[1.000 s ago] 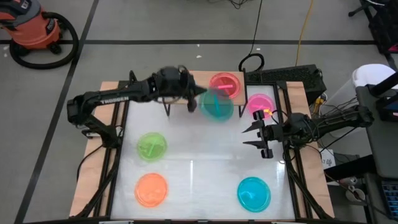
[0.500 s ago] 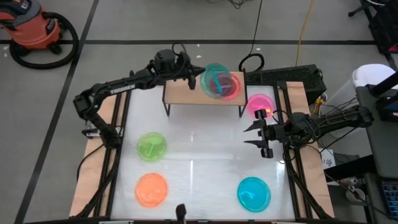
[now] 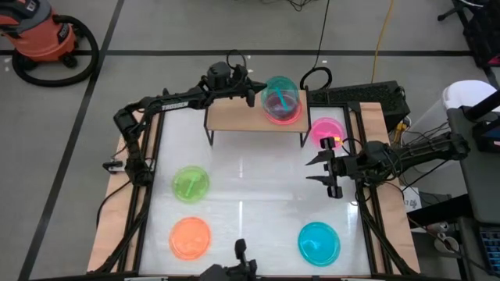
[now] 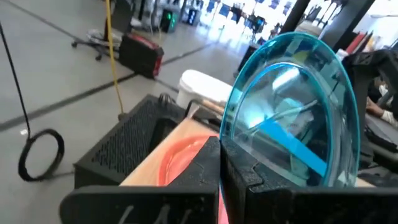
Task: Place and stack plates onto a shelf
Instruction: Stack the left blue plate on top of the pink plate on the shelf, then put the pink plate on the shelf
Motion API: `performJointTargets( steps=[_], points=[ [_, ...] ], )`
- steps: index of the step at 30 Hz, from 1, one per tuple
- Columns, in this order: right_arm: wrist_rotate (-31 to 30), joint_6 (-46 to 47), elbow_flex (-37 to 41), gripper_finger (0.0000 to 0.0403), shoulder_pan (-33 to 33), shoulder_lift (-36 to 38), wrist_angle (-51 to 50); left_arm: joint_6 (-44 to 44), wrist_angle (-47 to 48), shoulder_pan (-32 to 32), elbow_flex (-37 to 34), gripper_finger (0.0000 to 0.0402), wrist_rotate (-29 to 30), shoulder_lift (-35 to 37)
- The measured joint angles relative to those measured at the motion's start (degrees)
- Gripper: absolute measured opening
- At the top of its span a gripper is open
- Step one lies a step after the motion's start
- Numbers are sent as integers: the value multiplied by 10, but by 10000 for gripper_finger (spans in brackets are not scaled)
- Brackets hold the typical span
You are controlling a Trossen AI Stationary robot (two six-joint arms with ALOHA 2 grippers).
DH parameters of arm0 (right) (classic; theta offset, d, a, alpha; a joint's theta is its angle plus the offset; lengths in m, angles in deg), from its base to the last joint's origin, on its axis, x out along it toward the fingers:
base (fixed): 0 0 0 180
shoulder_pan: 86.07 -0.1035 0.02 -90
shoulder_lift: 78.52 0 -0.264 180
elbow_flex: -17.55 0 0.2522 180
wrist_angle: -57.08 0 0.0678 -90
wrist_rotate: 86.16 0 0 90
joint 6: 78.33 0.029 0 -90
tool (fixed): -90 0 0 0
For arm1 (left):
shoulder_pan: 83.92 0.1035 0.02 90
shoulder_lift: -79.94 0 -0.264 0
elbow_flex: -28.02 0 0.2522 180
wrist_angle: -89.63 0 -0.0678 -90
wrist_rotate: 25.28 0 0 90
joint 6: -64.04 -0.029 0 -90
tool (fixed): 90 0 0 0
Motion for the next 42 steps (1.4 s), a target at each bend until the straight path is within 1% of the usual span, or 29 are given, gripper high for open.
performJointTargets(
  steps=[3,5,9,11,17,20,25,29,33,39,42],
  points=[
    [-1,-4,0,160,0,0,0,7,7,0,24,1,-8,-23],
    [-14,-4,0,160,0,0,-2,9,8,-2,35,5,-8,-34],
    [-43,-8,0,160,0,0,-13,11,24,-5,49,28,-9,-52],
    [-57,-13,0,160,0,0,-19,11,28,-5,51,40,-8,-52],
    [-62,-22,0,160,0,0,-24,-16,65,-5,52,65,-8,-50],
    [-88,-33,0,160,0,0,-24,-21,64,-5,53,79,-10,-47],
    [-118,-34,0,160,0,0,-29,-23,73,-3,52,116,-37,-40],
    [-118,-40,0,160,0,0,-31,-42,105,0,52,157,-47,-13],
    [-123,-47,0,160,0,0,-33,-70,150,3,52,185,-33,28],
    [-187,-49,0,160,0,0,-58,-121,226,2,52,192,-25,120],
    [-245,-44,0,160,0,0,-84,-145,270,-24,38,187,-2,178]
  ],
)
